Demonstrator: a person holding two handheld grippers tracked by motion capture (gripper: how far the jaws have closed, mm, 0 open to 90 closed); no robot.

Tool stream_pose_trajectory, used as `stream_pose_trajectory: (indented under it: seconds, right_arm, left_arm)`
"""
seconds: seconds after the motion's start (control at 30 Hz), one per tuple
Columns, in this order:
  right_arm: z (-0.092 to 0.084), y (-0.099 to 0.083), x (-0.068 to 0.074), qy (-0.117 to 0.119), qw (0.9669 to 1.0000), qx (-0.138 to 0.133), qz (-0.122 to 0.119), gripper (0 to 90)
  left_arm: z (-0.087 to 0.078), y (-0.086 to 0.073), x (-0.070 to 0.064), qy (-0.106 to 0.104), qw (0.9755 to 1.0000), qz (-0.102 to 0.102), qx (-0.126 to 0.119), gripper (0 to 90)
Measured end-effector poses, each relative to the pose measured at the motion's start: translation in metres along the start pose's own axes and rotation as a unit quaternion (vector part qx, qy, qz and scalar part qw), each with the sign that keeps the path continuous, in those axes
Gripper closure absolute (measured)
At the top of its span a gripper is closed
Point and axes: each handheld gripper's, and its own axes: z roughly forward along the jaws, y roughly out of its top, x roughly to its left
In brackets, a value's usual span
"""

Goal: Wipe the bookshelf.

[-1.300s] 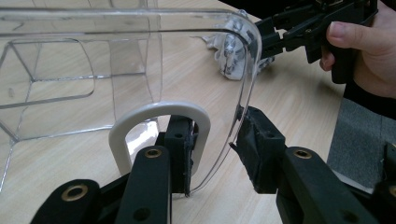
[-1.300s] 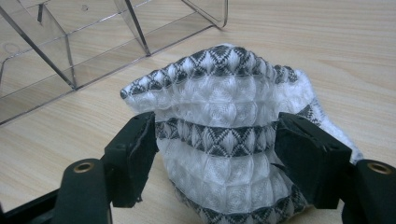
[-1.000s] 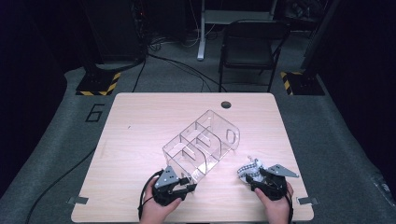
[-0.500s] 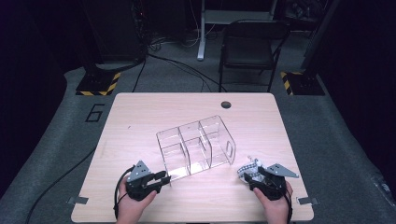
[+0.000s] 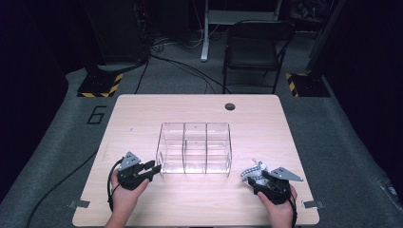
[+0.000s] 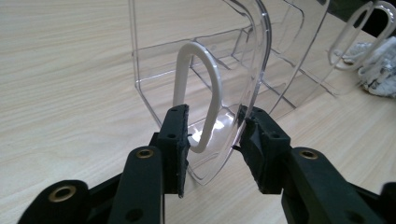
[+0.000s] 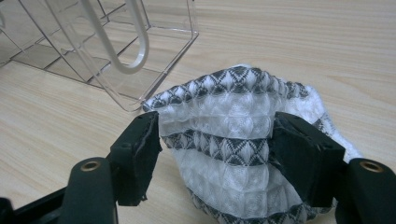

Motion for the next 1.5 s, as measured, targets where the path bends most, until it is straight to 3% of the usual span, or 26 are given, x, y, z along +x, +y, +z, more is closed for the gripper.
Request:
stream_pose_trajectory:
  seconds: [0.27,0.53,0.67,0.77,0.8,1.0,1.1,1.17,1.27,1.5]
  right_arm:
    - [-0.001,-0.003,-0.002,0.001,0.9999,0.002,0.013,32.7]
    - [0.0,-0.004,-0.002,0.003,0.9999,0.003,0.01,32.7]
    - [-0.001,-0.004,-0.001,-0.001,0.9999,0.006,0.01,32.7]
    - [-0.001,-0.003,0.002,-0.013,0.9999,0.006,-0.003,32.8]
    - [-0.001,-0.003,0.004,-0.014,0.9998,0.006,-0.012,32.8]
    - [-0.003,-0.002,0.005,-0.008,0.9999,0.002,-0.006,32.8]
    - [-0.006,-0.002,0.007,-0.01,0.9999,-0.002,-0.014,32.8]
    - [-0.012,0.0,0.014,-0.02,0.9988,-0.018,-0.041,33.3]
    - [-0.017,0.003,0.024,-0.024,0.9973,-0.03,-0.063,33.3]
    - [-0.013,-0.001,0.041,-0.008,0.9952,-0.015,-0.096,33.3]
  left_arm:
    - [-0.004,-0.002,-0.001,-0.003,1.0,-0.001,-0.004,54.3]
    - [-0.016,-0.006,0.0,-0.001,1.0,0.006,-0.002,46.9]
    - [-0.022,-0.011,0.004,0.006,0.9999,0.013,0.007,46.3]
    - [-0.024,-0.014,0.007,0.011,0.9997,0.016,0.014,45.8]
    - [-0.026,-0.017,0.01,0.017,0.9996,0.014,0.017,45.5]
    - [-0.033,-0.023,0.017,0.025,0.9996,0.003,0.016,44.2]
    - [-0.036,-0.026,0.019,0.025,0.9995,0.001,0.019,43.3]
    - [-0.039,-0.028,0.021,0.028,0.9994,0.002,0.022,43.0]
    - [-0.041,-0.036,0.024,0.033,0.9992,-0.007,0.021,42.6]
    - [-0.041,-0.045,0.028,0.027,0.9993,-0.018,0.02,41.7]
